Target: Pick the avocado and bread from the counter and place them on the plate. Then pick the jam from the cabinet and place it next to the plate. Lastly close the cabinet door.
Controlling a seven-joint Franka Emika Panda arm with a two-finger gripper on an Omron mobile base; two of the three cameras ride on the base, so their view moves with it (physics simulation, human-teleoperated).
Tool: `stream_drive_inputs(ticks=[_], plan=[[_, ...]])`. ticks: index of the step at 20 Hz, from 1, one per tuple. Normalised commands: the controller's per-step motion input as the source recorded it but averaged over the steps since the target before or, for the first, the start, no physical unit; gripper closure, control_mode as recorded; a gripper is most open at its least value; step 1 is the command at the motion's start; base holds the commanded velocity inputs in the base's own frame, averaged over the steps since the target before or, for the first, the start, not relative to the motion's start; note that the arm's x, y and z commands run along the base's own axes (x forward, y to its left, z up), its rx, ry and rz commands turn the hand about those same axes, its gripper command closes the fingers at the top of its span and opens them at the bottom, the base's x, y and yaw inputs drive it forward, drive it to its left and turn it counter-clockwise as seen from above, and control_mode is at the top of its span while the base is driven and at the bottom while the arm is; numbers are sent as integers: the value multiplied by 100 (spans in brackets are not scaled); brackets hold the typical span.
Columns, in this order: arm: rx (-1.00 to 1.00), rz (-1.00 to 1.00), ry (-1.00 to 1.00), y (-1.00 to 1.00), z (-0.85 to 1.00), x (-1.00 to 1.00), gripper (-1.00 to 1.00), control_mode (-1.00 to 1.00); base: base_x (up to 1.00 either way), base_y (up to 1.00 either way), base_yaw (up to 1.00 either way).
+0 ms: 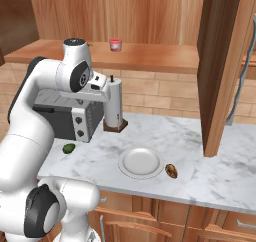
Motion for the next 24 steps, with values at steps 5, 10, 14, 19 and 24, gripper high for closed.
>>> stream_drive_inputs(ticks=[5, 10, 14, 19, 24], plan=[[0, 0, 0, 0, 1, 0, -100, -100, 0, 0, 0], [0, 0, 0, 0, -1, 0, -100, -100, 0, 0, 0], [0, 0, 0, 0, 0, 0, -100, -100, 0, 0, 0], [0, 0, 0, 0, 0, 0, -100, -100, 0, 0, 0], [0, 0, 0, 0, 0, 0, -100, -100, 0, 0, 0]])
